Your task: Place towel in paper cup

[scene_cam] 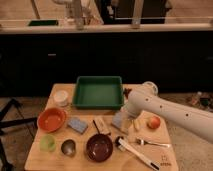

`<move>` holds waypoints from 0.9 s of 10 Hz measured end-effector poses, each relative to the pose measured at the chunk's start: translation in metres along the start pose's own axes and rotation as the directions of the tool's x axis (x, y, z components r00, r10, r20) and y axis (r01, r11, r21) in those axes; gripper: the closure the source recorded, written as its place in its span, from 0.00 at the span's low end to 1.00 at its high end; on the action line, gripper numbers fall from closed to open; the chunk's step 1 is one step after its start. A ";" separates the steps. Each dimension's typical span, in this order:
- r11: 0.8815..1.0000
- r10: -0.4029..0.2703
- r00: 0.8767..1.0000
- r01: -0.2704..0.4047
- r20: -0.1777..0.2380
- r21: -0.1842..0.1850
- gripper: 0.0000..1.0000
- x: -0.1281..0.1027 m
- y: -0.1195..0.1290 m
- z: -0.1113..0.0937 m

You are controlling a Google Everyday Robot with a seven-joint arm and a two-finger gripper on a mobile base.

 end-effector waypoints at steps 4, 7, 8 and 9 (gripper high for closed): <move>1.000 -0.010 1.000 0.010 -0.028 -0.019 0.20 -0.017 0.003 0.023; 0.999 0.040 0.998 -0.041 -0.043 -0.026 0.20 -0.015 0.002 0.034; 0.997 0.065 0.997 -0.066 -0.048 -0.031 0.20 -0.012 0.001 0.039; 0.995 0.087 0.995 -0.089 -0.051 -0.039 0.20 -0.011 -0.001 0.045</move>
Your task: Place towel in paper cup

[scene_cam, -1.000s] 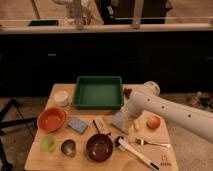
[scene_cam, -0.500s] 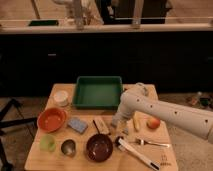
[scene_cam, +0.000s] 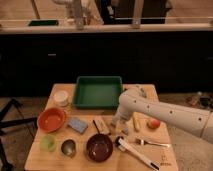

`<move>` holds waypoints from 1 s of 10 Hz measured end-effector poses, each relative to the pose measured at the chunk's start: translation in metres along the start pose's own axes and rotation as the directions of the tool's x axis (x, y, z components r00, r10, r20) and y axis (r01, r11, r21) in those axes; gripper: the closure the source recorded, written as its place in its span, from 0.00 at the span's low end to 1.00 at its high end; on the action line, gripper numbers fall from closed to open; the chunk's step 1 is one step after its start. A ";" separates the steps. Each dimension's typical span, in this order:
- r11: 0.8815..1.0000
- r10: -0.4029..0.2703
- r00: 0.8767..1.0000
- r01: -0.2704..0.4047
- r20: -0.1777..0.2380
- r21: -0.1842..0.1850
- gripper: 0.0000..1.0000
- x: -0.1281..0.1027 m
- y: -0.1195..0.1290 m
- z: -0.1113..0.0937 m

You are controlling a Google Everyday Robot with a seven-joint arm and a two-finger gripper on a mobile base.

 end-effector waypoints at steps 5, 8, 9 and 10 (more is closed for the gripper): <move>0.998 0.057 0.998 -0.057 0.022 0.007 0.20 0.003 -0.007 0.016; 0.997 0.063 0.997 -0.064 0.040 0.036 0.20 -0.005 -0.013 0.020; 0.997 0.062 0.997 -0.063 0.041 0.038 0.20 -0.008 -0.015 0.023; 0.997 0.059 0.997 -0.061 0.042 0.040 0.20 -0.011 -0.016 0.026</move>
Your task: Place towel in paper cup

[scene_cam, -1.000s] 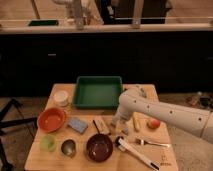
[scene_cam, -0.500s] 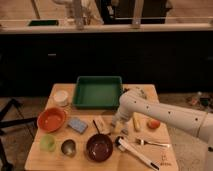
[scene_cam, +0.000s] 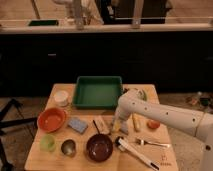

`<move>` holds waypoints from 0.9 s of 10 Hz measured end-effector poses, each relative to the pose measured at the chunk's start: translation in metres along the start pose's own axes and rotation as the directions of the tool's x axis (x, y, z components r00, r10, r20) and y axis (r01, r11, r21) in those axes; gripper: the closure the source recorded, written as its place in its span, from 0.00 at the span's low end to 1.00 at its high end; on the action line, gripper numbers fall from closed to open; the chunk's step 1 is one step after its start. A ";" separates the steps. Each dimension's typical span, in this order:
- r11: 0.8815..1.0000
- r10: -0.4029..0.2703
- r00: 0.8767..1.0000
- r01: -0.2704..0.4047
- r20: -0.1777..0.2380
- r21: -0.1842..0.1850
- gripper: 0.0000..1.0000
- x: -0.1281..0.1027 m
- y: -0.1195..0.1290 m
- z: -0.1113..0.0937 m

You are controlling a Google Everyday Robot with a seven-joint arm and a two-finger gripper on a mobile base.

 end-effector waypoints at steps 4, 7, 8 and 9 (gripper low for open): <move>1.000 -0.007 1.000 0.007 0.007 -0.007 0.22 -0.007 -0.005 0.008; 0.999 -0.022 0.999 0.023 0.026 -0.023 0.50 -0.012 -0.007 0.012; 0.999 -0.027 0.999 0.028 0.033 -0.028 0.58 -0.014 -0.007 0.013; 0.999 -0.033 0.999 0.034 0.039 -0.034 0.69 -0.014 -0.008 0.013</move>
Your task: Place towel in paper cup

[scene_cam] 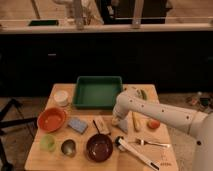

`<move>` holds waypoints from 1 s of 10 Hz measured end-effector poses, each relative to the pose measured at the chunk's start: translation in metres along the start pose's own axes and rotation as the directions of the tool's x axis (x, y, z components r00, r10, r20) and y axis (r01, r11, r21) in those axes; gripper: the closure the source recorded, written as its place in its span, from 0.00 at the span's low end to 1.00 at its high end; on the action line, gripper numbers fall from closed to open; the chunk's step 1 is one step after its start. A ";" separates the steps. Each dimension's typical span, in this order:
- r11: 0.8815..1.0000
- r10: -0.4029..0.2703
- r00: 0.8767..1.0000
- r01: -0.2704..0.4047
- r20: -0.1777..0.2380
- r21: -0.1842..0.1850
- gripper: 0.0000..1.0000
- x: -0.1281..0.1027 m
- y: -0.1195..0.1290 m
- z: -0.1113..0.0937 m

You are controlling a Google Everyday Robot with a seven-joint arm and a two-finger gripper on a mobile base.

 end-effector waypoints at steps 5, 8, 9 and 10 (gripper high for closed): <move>0.999 -0.033 0.999 0.033 0.036 -0.014 1.00 -0.004 0.001 -0.002; 0.996 -0.082 0.995 0.080 0.061 0.032 1.00 -0.007 0.005 -0.031; 0.993 -0.108 0.992 0.105 0.067 0.051 1.00 -0.010 0.008 -0.043; 0.989 -0.137 0.988 0.132 0.073 0.070 1.00 -0.012 0.012 -0.051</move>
